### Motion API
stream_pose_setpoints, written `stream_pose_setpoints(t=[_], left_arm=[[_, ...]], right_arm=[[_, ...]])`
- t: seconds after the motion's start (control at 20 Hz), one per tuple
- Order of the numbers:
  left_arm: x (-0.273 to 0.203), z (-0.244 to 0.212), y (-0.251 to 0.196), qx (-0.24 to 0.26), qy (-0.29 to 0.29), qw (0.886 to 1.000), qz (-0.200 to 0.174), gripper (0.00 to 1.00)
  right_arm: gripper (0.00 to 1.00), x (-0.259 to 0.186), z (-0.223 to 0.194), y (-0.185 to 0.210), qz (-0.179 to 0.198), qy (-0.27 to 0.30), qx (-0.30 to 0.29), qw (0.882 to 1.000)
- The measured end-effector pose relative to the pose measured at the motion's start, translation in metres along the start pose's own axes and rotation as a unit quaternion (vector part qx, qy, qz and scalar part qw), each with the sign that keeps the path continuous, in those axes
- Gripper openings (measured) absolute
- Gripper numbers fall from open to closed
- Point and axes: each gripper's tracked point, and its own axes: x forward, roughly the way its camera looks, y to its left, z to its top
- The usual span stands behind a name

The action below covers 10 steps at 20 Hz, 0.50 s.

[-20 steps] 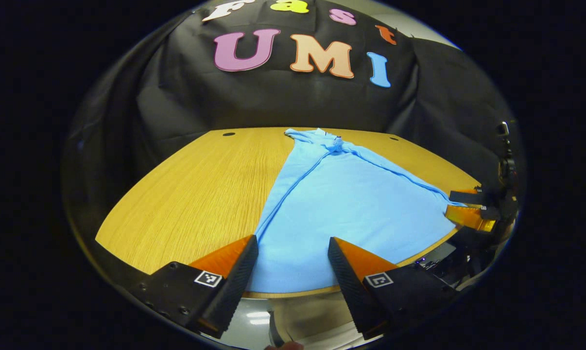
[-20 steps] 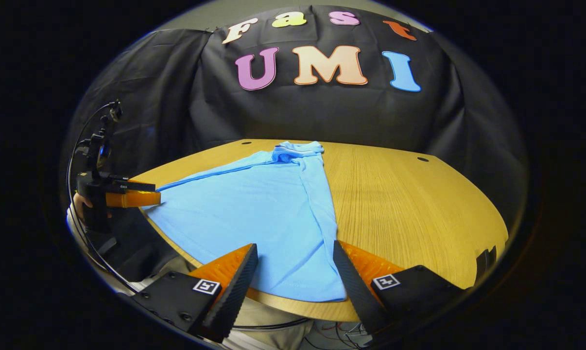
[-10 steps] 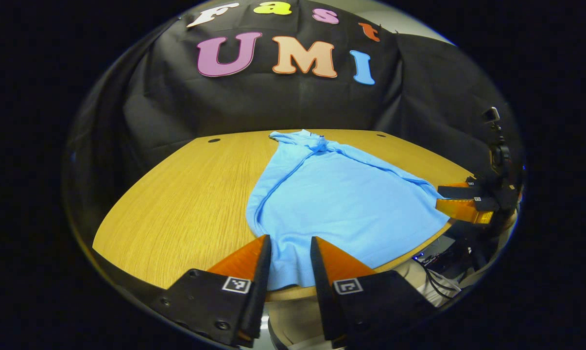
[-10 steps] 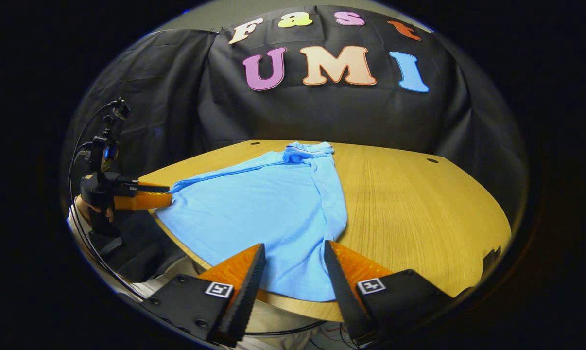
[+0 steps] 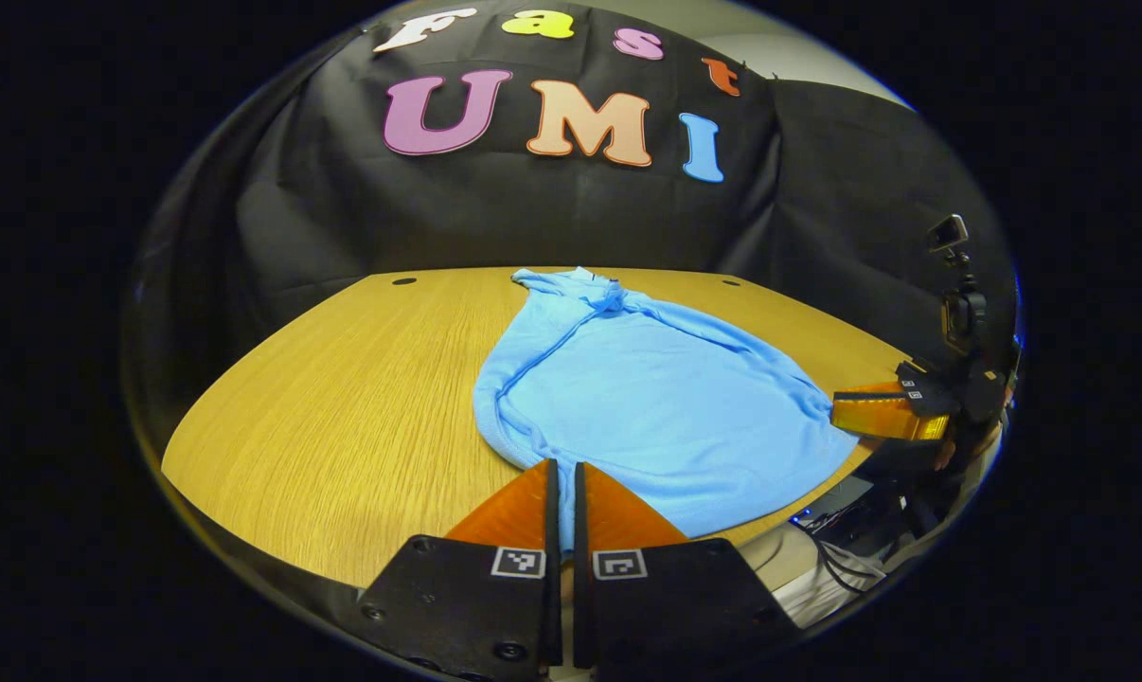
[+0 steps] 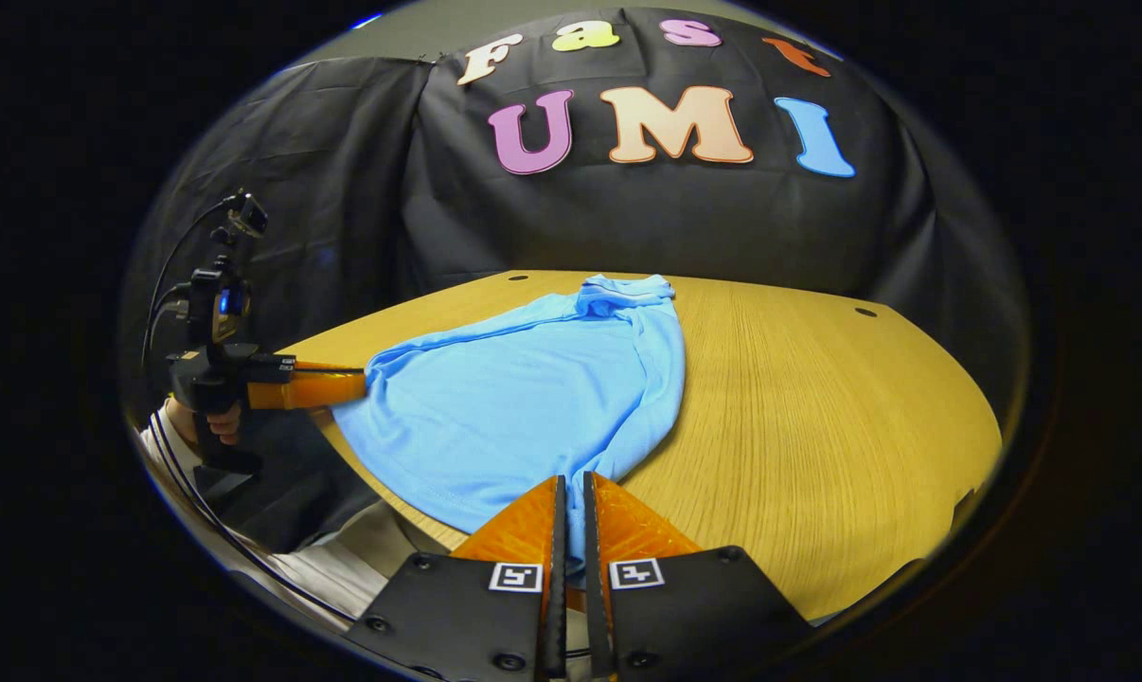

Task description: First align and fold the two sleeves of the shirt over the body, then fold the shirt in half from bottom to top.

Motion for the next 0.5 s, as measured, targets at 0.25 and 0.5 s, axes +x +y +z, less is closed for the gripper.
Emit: stream_pose_setpoints(t=[0.25, 0.5], left_arm=[[0.002, 0.001, -0.002, 0.016, 0.013, 1.000, -0.007, 0.02], [0.005, 0.012, -0.003, -0.008, 0.019, 0.999, -0.028, 0.00]], right_arm=[[0.05, 0.002, 0.001, 0.000, -0.002, 0.014, 0.003, 1.000], [0.03, 0.008, 0.010, -0.016, -0.014, 0.011, 0.035, 0.999]])
